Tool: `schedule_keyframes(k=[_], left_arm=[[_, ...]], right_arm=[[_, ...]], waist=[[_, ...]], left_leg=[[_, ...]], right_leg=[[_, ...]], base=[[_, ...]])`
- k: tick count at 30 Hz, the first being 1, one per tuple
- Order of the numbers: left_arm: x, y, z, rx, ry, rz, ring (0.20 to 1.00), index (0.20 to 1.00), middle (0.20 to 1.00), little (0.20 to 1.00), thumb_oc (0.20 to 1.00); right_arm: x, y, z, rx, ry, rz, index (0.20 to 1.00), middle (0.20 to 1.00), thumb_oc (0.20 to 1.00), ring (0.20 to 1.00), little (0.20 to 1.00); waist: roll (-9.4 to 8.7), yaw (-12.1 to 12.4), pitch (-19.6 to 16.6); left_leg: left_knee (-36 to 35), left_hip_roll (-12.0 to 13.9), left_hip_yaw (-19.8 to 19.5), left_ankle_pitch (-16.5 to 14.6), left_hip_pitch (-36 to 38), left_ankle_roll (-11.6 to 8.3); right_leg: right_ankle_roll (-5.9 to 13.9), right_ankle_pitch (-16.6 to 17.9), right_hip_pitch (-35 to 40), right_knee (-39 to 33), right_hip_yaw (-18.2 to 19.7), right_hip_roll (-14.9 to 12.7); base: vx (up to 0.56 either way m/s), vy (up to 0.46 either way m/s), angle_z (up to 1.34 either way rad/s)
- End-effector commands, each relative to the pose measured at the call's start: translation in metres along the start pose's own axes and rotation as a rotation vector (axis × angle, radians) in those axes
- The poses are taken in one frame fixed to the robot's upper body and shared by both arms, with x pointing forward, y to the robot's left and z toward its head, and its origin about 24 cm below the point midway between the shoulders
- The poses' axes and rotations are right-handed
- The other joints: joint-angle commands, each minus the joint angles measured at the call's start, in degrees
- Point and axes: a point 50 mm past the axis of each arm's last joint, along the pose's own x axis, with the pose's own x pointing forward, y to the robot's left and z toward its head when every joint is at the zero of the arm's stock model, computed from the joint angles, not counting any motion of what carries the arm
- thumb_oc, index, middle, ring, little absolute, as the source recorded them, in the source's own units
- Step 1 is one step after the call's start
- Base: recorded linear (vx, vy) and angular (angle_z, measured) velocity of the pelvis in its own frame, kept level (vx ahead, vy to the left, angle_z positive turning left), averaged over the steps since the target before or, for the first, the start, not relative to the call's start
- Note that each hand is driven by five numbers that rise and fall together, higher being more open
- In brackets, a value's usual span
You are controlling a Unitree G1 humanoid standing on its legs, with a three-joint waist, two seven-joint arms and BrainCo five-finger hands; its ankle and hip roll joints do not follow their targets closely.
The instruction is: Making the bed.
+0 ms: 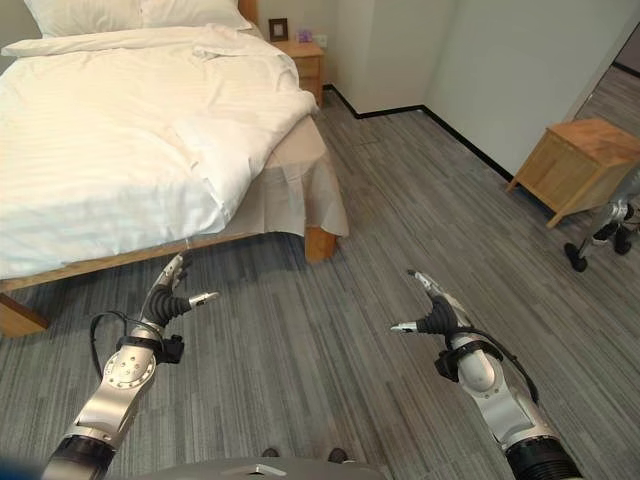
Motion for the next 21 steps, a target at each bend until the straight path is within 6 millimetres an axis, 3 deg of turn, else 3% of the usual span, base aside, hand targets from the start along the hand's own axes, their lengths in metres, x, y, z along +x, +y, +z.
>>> schedule_keyframes(k=[1,2,8,9,10,11,12,13,15,18,19,21], left_arm=[[0.007,-0.004,0.015,0.042,-0.100,-0.068,1.000,1.000,1.000,1.000,1.000],[0.006,-0.008,0.016,0.034,-0.101,-0.098,1.000,1.000,1.000,1.000,1.000],[0.000,-0.012,0.013,0.001,-0.077,-0.126,1.000,1.000,1.000,1.000,1.000],[-0.002,-0.012,0.013,-0.030,-0.076,-0.122,1.000,1.000,1.000,1.000,1.000],[-0.002,-0.012,0.013,-0.030,-0.076,-0.122,1.000,1.000,1.000,1.000,1.000],[-0.002,-0.011,0.016,-0.051,-0.084,-0.110,1.000,1.000,1.000,1.000,1.000],[-0.001,-0.012,0.017,-0.058,-0.085,-0.108,1.000,1.000,1.000,1.000,1.000],[-0.001,-0.012,0.017,-0.058,-0.086,-0.108,1.000,1.000,1.000,1.000,1.000],[-0.002,-0.014,0.016,-0.062,-0.079,-0.117,1.000,1.000,1.000,1.000,1.000],[-0.003,-0.015,0.013,-0.061,-0.065,-0.118,1.000,1.000,1.000,1.000,1.000],[-0.005,-0.018,0.010,-0.060,-0.047,-0.124,1.000,1.000,1.000,1.000,1.000],[-0.004,-0.021,0.009,-0.052,-0.044,-0.134,1.000,1.000,1.000,1.000,1.000]], right_arm=[[0.008,-0.023,0.030,0.000,-0.178,-0.050,1.000,1.000,1.000,1.000,1.000],[0.008,-0.023,0.039,-0.007,-0.220,-0.040,1.000,1.000,1.000,1.000,1.000],[0.002,-0.016,0.047,0.013,-0.246,-0.011,1.000,1.000,1.000,1.000,1.000],[0.001,-0.016,0.047,0.020,-0.245,-0.011,1.000,1.000,1.000,1.000,1.000],[0.001,-0.016,0.047,0.020,-0.245,-0.012,1.000,1.000,1.000,1.000,1.000],[-0.001,-0.019,0.049,0.018,-0.254,-0.027,1.000,1.000,1.000,1.000,1.000],[-0.002,-0.019,0.049,0.015,-0.256,-0.029,1.000,1.000,1.000,1.000,1.000],[-0.002,-0.020,0.049,0.015,-0.257,-0.031,1.000,1.000,1.000,1.000,1.000],[-0.003,-0.019,0.045,-0.002,-0.234,-0.021,1.000,1.000,1.000,1.000,1.000],[-0.002,-0.016,0.045,-0.013,-0.226,-0.011,1.000,1.000,1.000,1.000,1.000],[0.001,-0.013,0.044,-0.014,-0.220,0.001,1.000,1.000,1.000,1.000,1.000],[0.006,-0.017,0.047,-0.041,-0.237,-0.004,1.000,1.000,1.000,1.000,1.000]], waist=[[-0.04,0.8,-2.1],[-0.04,0.7,-2.0],[0.16,0.4,-1.1],[-0.41,0.7,1.6],[-0.40,0.7,1.7],[-1.14,1.5,5.0],[-1.24,1.8,6.2],[-1.09,1.6,6.3],[-1.40,1.7,7.7],[-1.63,2.2,8.0],[-0.85,2.9,7.2],[0.09,3.8,6.9]], left_leg=[[0.7,3.9,-1.0,-3.9,0.0,-3.70],[0.7,4.1,-1.0,-3.9,0.0,-3.83],[0.7,4.8,-1.2,-3.8,0.6,-4.17],[8.3,5.0,-1.1,-4.5,-2.6,-5.03],[9.4,5.1,-1.3,-5.1,-3.2,-5.07],[21.9,5.7,-2.1,-1.7,-9.7,-7.45],[27.7,6.4,-2.6,0.9,-12.9,-8.77],[28.5,6.6,-2.9,0.7,-13.5,-8.89],[33.2,8.2,-0.7,3.5,-17.5,-8.30],[29.7,8.0,3.2,1.1,-20.8,-6.22],[17.9,6.8,6.3,1.7,-20.4,-5.23],[4.9,7.1,7.6,6.0,-20.3,-6.22]], right_leg=[[4.93,-2.1,-0.5,1.0,-0.1,-3.9],[4.81,-2.3,-0.5,1.0,-0.2,-3.7],[4.26,-3.4,-0.4,1.0,0.2,-2.8],[3.49,-4.0,0.0,1.0,0.5,-3.0],[3.45,-4.0,-0.1,1.0,0.5,-3.0],[1.87,-4.7,1.1,1.0,0.4,-2.9],[1.11,-4.9,1.6,1.0,0.1,-2.5],[1.00,-4.9,1.6,1.0,-0.1,-2.3],[0.15,-6.4,2.7,1.0,-0.8,-1.6],[0.36,-7.6,3.3,1.0,-0.6,-1.4],[1.23,-9.0,3.7,1.0,0.1,-0.4],[1.94,-10.8,5.2,1.0,0.3,0.5]], base=[[0.05,-0.057,0.00],[0.05,-0.058,0.00],[0.04,-0.080,0.01],[-0.05,-0.103,0.00],[-0.11,-0.198,-0.01],[-0.06,-0.173,-0.01],[-0.06,-0.175,0.14],[0.02,-0.106,0.09],[0.11,-0.108,-0.07],[0.23,-0.022,0.00],[0.40,0.098,0.06],[0.46,0.092,-0.01]])
